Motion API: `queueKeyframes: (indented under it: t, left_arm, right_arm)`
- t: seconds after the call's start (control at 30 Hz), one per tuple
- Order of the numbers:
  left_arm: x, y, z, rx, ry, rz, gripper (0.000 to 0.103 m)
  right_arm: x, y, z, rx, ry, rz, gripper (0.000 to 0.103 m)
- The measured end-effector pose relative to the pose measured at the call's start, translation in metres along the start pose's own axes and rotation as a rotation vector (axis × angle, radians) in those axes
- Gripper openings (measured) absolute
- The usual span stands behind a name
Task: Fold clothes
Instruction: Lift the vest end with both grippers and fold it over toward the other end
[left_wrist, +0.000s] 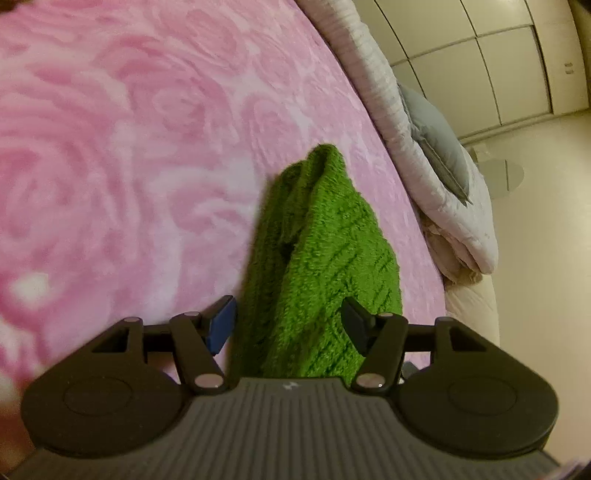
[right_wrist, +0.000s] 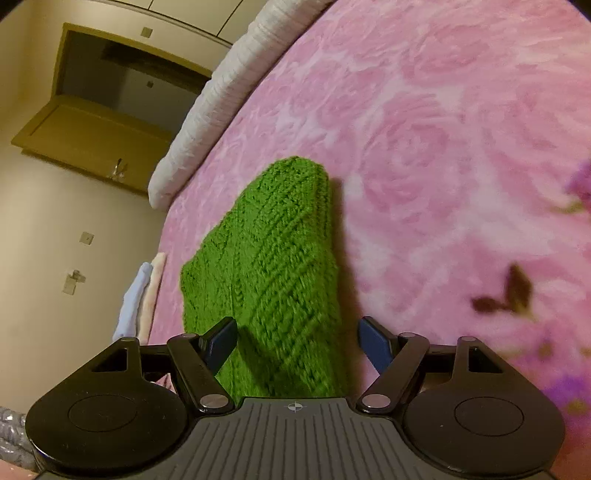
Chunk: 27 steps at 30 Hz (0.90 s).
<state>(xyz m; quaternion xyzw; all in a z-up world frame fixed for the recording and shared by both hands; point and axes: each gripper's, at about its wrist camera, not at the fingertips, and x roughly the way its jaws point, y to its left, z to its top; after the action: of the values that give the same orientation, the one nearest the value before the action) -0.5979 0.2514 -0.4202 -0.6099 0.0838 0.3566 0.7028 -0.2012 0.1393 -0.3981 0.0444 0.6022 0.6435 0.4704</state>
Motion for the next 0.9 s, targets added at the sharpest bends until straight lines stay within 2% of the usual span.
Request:
queueKeyframes:
  t: [0.13,0.2,0.3,0.37,0.4,0.43,0.53,0.7,0.9]
  left_arm:
    - [0.016,-0.005,-0.001,0.023,0.052,-0.055,0.054]
    - [0.024,-0.005,-0.002,0.023,0.074,-0.084,0.047]
    - [0.029,-0.006,-0.004,0.048,0.075,-0.095,0.046]
    - [0.029,-0.005,-0.004,0.044,0.078,-0.106,0.041]
    - [0.030,-0.005,-0.004,0.043,0.079,-0.111,0.038]
    - [0.030,-0.004,-0.003,0.044,0.080,-0.115,0.037]
    - [0.031,-0.006,-0.002,0.067,0.084,-0.120,0.031]
    - [0.028,-0.011,0.006,0.115,0.113,-0.131,0.026]
    - [0.017,-0.024,0.024,0.137,0.141,-0.119,0.024]
  right_arm:
    - [0.019,0.000,0.007,-0.017,0.035,0.031,0.075]
    - [0.025,-0.001,0.009,-0.021,0.049,0.050,0.075]
    - [0.030,0.000,0.008,-0.043,0.054,0.054,0.075]
    - [0.033,0.002,0.006,-0.063,0.052,0.045,0.075]
    - [0.034,0.003,0.005,-0.073,0.050,0.037,0.070]
    - [0.035,0.004,0.004,-0.083,0.048,0.030,0.060]
    - [0.037,0.000,0.003,-0.072,0.044,0.044,0.044]
    - [0.036,-0.004,0.006,-0.051,0.046,0.078,0.038]
    - [0.033,0.013,0.010,-0.007,0.047,0.064,0.035]
